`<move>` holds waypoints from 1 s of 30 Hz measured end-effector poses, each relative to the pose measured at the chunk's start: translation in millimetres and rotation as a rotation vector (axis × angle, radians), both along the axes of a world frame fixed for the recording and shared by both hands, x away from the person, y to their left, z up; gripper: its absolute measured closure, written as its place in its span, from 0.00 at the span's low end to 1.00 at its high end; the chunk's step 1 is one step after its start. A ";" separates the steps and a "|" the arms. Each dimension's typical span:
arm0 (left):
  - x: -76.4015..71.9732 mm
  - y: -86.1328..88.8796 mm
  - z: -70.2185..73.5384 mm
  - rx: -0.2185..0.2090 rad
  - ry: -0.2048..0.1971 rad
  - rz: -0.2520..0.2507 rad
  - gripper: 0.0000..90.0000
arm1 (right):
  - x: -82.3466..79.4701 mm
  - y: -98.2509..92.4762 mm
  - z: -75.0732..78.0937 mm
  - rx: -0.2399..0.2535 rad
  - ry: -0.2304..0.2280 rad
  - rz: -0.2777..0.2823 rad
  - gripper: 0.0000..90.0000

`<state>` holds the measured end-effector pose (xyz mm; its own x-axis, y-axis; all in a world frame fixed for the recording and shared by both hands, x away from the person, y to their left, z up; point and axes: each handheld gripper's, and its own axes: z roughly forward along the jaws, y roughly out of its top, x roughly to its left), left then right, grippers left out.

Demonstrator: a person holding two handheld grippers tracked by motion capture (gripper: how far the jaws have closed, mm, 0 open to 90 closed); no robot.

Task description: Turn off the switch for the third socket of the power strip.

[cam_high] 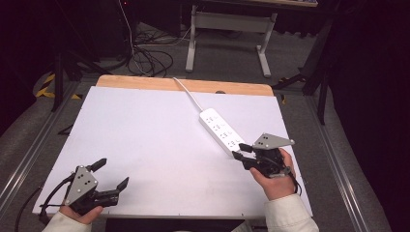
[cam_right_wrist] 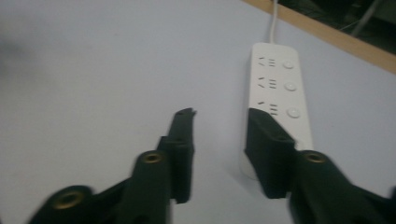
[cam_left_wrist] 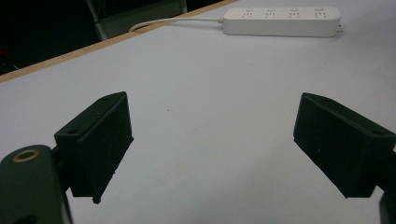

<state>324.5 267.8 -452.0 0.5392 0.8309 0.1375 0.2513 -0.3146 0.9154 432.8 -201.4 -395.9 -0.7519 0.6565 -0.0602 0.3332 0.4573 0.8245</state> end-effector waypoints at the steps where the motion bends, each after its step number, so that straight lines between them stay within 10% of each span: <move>1: 0.0 0.0 0.0 0.000 -0.001 0.000 0.14 | 2.8 0.1 0.8 0.015 0.023 0.014 0.76; 12: 0.0 -0.1 0.0 0.002 -0.002 0.002 0.14 | 28.7 4.1 9.0 -0.006 0.061 -0.045 1.00; 30: 0.2 0.0 -0.1 0.003 -0.002 0.001 0.14 | 74.2 13.9 -7.8 -0.048 0.075 -0.140 1.00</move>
<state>324.7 267.8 -452.1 0.5382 0.8308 0.1414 0.2497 -0.3175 0.9148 506.9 -187.5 -403.7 -0.6570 0.7527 -0.0417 0.4558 0.4407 0.7733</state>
